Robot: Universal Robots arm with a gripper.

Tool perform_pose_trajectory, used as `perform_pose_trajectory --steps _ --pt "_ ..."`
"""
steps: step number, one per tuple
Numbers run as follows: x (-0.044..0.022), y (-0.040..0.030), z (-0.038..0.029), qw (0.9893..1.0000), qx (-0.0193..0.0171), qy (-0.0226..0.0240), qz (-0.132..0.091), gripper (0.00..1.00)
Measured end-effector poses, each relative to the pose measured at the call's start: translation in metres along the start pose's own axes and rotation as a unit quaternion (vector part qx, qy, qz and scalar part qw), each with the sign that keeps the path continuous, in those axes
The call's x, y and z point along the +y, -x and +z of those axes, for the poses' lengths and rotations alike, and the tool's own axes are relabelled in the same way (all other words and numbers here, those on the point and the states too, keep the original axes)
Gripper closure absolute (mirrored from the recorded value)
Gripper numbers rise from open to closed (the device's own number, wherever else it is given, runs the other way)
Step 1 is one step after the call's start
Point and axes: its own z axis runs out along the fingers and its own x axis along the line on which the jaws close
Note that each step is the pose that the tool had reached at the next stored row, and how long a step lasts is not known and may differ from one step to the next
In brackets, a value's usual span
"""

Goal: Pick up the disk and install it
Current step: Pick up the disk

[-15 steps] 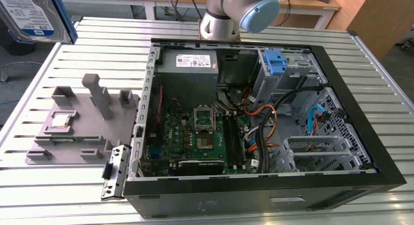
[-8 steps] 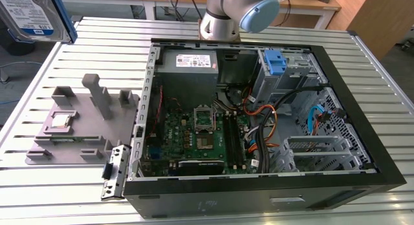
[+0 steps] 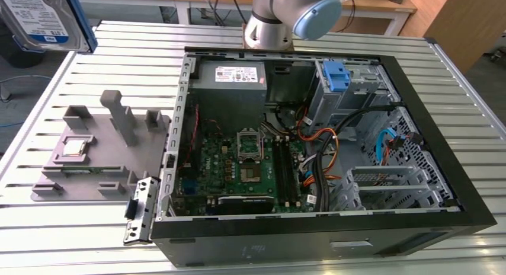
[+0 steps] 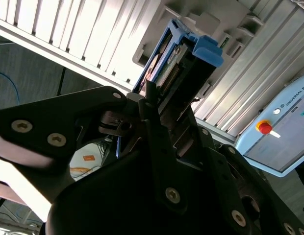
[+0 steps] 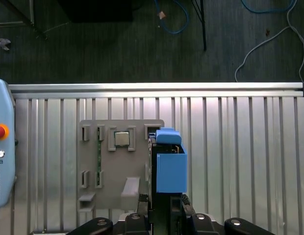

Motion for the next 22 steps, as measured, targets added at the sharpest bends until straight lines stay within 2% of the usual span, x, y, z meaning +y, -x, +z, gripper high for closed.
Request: perform_pose_trajectory --steps 16,19,22 --pt "-0.0295 0.0008 -0.0007 1.0000 0.0000 0.0000 0.000 0.65" --pt "-0.0329 0.0009 -0.0008 1.0000 0.0000 0.0000 0.000 0.65" --pt "-0.0331 0.0009 -0.0008 1.0000 0.0000 0.0000 0.000 0.65"
